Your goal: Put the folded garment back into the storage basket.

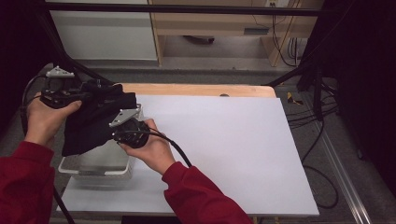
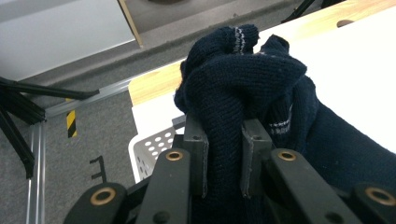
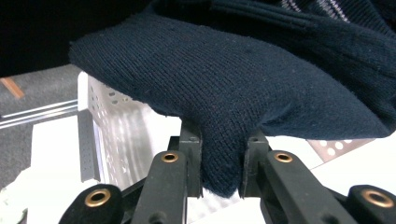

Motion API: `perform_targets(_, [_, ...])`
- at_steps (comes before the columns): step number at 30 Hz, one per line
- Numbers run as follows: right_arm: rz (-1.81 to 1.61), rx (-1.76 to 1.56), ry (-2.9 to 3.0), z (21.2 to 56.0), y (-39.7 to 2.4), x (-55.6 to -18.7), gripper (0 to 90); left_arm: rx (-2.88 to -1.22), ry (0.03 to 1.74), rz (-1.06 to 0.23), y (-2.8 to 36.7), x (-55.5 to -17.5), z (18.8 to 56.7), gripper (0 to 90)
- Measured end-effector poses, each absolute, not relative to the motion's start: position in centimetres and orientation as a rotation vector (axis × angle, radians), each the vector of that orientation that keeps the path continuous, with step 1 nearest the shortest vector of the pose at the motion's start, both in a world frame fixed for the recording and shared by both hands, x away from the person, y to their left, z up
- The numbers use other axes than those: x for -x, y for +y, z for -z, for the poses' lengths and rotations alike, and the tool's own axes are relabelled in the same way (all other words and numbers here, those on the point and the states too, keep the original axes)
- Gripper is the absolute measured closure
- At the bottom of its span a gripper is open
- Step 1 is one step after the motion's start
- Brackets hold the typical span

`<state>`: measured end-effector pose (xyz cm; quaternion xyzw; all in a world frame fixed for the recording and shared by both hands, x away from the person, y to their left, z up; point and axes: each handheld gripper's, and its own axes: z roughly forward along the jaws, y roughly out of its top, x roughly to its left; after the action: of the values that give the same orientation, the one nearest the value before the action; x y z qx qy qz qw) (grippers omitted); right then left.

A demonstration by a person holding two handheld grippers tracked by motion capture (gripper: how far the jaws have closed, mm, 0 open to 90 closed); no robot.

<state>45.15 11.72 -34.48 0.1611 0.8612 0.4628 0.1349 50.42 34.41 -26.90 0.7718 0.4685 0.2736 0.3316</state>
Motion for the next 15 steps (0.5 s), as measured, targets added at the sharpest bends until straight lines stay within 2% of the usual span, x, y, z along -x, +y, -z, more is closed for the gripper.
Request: perform_targets(15, [-1.339, -0.472, 2.52, 36.2, 12.8, -44.2, 76.1, -2.079, 1.255, -0.728, 34.9, -51.0, 28.6, 76.8])
